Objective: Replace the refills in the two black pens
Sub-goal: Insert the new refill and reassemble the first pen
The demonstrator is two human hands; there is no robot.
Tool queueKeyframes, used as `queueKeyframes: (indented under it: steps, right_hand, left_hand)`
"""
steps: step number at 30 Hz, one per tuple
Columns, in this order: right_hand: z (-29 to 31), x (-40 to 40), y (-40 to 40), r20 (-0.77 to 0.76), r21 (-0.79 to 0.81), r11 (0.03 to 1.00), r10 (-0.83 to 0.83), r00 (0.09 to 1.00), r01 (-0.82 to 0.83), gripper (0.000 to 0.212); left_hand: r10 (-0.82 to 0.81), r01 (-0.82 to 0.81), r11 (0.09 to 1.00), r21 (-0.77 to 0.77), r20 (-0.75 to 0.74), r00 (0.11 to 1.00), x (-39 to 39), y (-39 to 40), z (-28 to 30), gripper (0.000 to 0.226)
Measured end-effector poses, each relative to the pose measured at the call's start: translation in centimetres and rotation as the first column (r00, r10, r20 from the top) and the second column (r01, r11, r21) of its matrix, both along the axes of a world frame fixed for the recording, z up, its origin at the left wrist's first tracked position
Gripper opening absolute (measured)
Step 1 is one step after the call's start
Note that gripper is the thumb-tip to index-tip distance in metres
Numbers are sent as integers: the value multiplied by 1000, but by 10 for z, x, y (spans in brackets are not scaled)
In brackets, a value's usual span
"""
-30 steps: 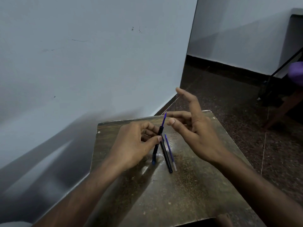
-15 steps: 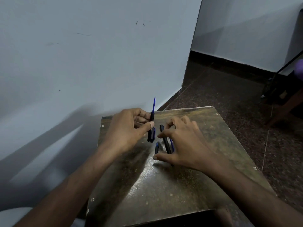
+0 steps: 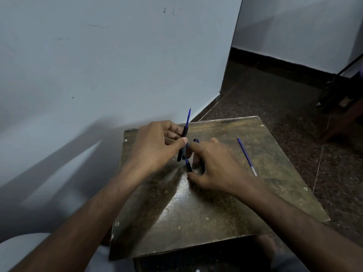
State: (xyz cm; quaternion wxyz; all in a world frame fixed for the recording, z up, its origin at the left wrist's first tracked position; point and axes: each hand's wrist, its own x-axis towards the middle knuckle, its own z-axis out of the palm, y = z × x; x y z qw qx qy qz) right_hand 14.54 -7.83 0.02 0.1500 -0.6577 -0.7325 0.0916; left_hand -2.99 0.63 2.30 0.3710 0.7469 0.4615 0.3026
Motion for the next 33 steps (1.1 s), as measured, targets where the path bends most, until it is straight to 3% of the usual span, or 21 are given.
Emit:
queueKeyframes:
  steps: [3, 6, 7, 10, 12, 14, 29, 33]
  right_hand:
    - [3, 3, 1, -136, 11, 999, 37, 990, -36, 13]
    - [13, 17, 4, -382, 78, 993, -52, 923, 88, 15]
    - [18, 24, 6, -514, 85, 983, -95, 853, 161, 16]
    - [34, 43, 7, -844, 79, 942, -111, 524, 326, 12]
    - [41, 51, 6, -926, 102, 923, -48, 375, 370, 9]
    - [45, 56, 6, -959, 100, 917, -14, 282, 387, 9]
    - [41, 54, 5, -911, 28, 960, -89, 403, 277, 15]
    - [41, 52, 5, -910, 40, 949, -95, 404, 312, 16]
  left_hand:
    - [16, -16, 1000, 2, 6, 1000, 0, 1, 1, 19]
    - [15, -16, 1000, 7, 8, 1000, 1, 0, 2, 20]
    - [9, -9, 1000, 13, 0, 1000, 1, -1, 2, 20]
    - [-20, 23, 999, 45, -51, 998, 3, -6, 3, 17]
    - [-58, 61, 997, 44, -77, 995, 6, -12, 1, 14]
    - [-90, 93, 995, 37, -92, 992, 9, -16, 0, 13]
    - [-156, 165, 985, 43, -153, 976, 12, -22, 0, 14]
    - [-158, 168, 985, 47, -158, 975, 12, -22, 0, 14]
